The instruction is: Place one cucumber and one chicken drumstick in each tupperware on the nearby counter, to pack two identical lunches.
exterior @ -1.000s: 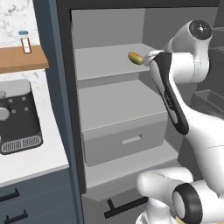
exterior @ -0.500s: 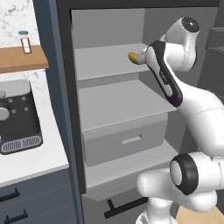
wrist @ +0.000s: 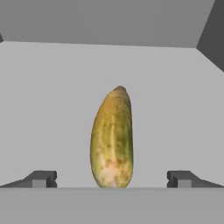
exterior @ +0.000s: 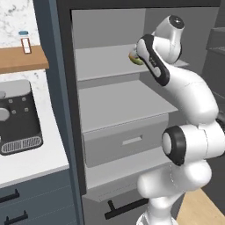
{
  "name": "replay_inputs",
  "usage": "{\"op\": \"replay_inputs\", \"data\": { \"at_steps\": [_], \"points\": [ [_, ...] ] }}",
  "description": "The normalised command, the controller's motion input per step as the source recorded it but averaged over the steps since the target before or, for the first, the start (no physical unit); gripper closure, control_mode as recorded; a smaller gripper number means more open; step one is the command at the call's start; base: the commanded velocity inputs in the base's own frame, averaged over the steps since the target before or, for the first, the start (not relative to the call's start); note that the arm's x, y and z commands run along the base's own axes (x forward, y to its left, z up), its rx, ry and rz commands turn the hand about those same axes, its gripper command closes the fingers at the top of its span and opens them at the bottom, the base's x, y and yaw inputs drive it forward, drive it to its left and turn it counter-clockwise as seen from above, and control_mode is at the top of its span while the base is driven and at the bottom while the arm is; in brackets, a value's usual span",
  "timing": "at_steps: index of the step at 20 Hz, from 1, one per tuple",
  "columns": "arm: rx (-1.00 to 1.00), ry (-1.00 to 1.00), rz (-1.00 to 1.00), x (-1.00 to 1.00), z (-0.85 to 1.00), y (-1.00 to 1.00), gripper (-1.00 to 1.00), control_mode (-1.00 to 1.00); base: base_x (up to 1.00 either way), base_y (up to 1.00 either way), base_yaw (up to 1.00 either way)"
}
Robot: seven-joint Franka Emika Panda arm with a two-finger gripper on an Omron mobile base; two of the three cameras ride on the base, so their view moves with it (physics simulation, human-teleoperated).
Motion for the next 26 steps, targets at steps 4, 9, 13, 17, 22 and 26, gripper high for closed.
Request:
{"op": "replay_inputs", "data": {
  "at_steps": [4, 9, 13, 17, 22, 26],
  "points": [
    [0.0, 0.0, 0.0, 0.61, 0.0, 0.04, -1.0, -1.0, 0.0, 0.0, 0.0],
    [0.0, 0.21, 0.0, 0.3, 0.0, 0.07, -1.0, -1.0, 0.0, 0.0, 0.0],
    [0.0, 0.22, 0.0, 0.01, 0.0, 0.05, -1.0, -1.0, 0.0, 0.0, 0.0],
    [0.0, 0.04, 0.0, 0.0, -0.03, 0.0, -1.0, -1.0, 0.0, 0.0, 0.0],
    [0.0, -0.01, 0.0, 0.0, -0.39, 0.0, -1.0, -1.0, 0.0, 0.0, 0.0],
    [0.0, -0.05, 0.0, 0.0, -0.51, 0.0, -1.0, -1.0, 0.0, 0.0, 0.0]
  ]
}}
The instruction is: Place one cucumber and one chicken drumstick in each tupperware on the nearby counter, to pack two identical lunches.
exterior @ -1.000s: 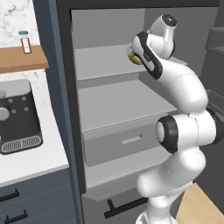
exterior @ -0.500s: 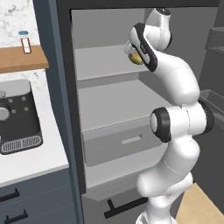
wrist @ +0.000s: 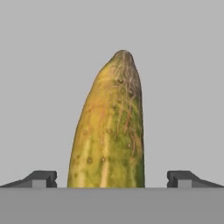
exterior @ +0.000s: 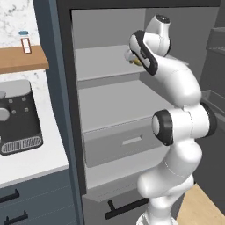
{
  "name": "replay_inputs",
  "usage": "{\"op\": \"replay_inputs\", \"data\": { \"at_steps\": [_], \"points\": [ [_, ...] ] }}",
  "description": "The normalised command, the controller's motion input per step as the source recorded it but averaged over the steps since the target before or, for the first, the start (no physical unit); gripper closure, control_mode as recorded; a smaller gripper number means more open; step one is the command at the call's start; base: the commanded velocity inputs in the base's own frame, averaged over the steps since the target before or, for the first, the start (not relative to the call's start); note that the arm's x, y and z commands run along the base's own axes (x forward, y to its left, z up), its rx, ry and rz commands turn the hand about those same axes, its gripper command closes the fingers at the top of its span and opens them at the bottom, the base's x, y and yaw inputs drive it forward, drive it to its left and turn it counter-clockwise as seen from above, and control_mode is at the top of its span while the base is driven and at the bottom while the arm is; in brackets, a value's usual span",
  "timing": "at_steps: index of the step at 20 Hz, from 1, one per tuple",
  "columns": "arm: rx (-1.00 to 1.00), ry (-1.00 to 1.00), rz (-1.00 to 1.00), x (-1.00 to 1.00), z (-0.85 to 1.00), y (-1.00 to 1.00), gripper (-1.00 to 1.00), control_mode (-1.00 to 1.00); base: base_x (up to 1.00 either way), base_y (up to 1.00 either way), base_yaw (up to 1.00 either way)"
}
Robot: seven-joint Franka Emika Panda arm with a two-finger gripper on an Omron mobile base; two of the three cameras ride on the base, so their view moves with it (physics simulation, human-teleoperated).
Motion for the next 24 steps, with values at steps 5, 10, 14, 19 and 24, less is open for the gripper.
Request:
{"op": "replay_inputs", "data": {
  "at_steps": [5, 10, 14, 19, 24],
  "points": [
    [0.0, -0.01, 0.0, 0.0, -0.11, 0.0, -1.0, -1.0, 0.0, 0.0, 0.0],
    [0.0, 0.0, 0.0, 0.0, -0.01, 0.0, 1.0, -1.0, 0.0, 0.0, 0.0],
    [0.0, 0.0, 0.0, 0.0, 0.0, 0.0, 1.0, -1.0, 0.0, 0.0, 0.0],
    [0.0, 0.02, 0.0, -0.04, -0.01, 0.0, 1.0, -1.0, 0.0, 0.0, 0.0],
    [0.0, 0.0, 0.0, -0.87, 0.0, 0.0, 1.0, -1.0, 0.0, 0.0, 0.0]
  ]
}}
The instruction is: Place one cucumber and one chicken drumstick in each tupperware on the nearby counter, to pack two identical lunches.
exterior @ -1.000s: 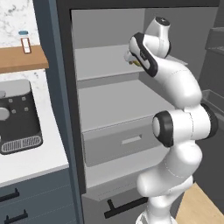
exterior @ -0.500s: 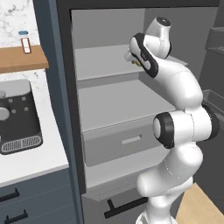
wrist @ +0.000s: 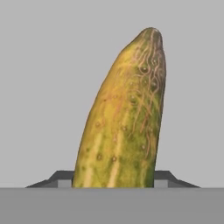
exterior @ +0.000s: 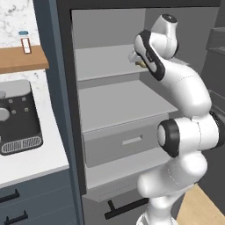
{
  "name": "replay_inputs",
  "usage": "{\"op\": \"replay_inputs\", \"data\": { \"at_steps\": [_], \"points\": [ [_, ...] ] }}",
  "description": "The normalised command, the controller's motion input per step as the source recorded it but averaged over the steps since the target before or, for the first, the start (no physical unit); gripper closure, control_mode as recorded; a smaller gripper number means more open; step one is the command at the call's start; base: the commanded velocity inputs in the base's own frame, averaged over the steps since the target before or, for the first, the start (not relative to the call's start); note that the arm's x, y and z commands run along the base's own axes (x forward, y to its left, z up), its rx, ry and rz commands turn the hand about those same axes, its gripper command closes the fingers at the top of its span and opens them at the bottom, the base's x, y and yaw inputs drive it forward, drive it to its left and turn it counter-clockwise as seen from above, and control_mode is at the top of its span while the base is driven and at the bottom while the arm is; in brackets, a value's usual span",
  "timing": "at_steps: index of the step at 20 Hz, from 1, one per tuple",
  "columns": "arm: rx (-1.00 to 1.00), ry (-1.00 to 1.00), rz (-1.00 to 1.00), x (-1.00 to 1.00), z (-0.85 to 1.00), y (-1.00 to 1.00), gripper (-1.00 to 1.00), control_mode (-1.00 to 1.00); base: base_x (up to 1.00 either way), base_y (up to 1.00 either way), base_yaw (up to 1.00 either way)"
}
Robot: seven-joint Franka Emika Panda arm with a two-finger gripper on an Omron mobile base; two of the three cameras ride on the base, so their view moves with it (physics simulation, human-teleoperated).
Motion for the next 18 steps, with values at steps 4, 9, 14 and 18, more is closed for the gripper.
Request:
{"op": "replay_inputs", "data": {
  "at_steps": [4, 9, 14, 18],
  "points": [
    [0.0, 0.0, 0.02, -1.0, 0.0, 0.0, 1.0, -1.0, 0.0, 0.0, 0.0],
    [-0.01, 0.05, 0.09, -1.0, -0.08, 0.0, 1.0, -1.0, 0.0, 0.0, 0.0],
    [-0.05, 0.1, 0.14, -1.0, -0.44, 0.0, 1.0, -1.0, 0.0, 0.0, 0.0],
    [-0.13, 0.22, 0.13, -1.0, -0.85, 0.01, 1.0, -1.0, 0.0, 0.0, 0.0]
  ]
}}
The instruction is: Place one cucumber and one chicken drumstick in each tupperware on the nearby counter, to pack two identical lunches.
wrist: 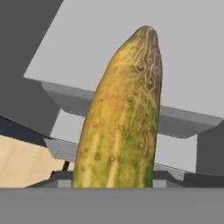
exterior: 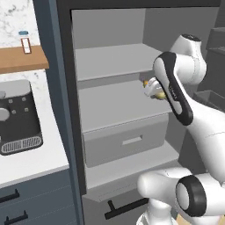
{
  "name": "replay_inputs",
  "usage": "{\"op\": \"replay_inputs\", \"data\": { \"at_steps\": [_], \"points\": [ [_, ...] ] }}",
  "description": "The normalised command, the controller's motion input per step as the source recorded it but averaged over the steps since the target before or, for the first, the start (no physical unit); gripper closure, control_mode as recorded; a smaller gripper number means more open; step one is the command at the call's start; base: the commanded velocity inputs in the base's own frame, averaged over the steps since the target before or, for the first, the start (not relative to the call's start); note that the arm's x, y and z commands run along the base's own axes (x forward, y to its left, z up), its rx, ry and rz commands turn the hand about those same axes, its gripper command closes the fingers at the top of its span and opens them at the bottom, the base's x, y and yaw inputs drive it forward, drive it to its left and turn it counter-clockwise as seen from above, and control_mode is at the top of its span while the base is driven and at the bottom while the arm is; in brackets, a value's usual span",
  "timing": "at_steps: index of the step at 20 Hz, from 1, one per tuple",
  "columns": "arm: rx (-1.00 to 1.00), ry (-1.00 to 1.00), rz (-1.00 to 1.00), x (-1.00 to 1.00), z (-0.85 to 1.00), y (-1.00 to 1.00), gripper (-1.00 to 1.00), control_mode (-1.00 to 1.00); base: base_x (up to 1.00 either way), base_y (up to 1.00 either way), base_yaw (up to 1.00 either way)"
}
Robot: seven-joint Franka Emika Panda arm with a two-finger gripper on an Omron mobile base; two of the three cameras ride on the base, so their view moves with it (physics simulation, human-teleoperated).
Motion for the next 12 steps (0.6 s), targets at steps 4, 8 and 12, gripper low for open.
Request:
{"op": "replay_inputs", "data": {
  "at_steps": [4, 8, 12],
  "points": [
    [-0.11, 0.25, 0.09, -0.99, -0.86, 0.1, 1.0, -1.0, 0.0, 0.0, 0.0],
    [0.0, 0.14, 0.02, -0.9, -0.41, 0.01, 1.0, -1.0, 0.0, 0.0, 0.0],
    [0.0, 0.09, 0.0, -0.69, -0.24, 0.0, 1.0, -1.0, 0.0, 0.0, 0.0]
  ]
}}
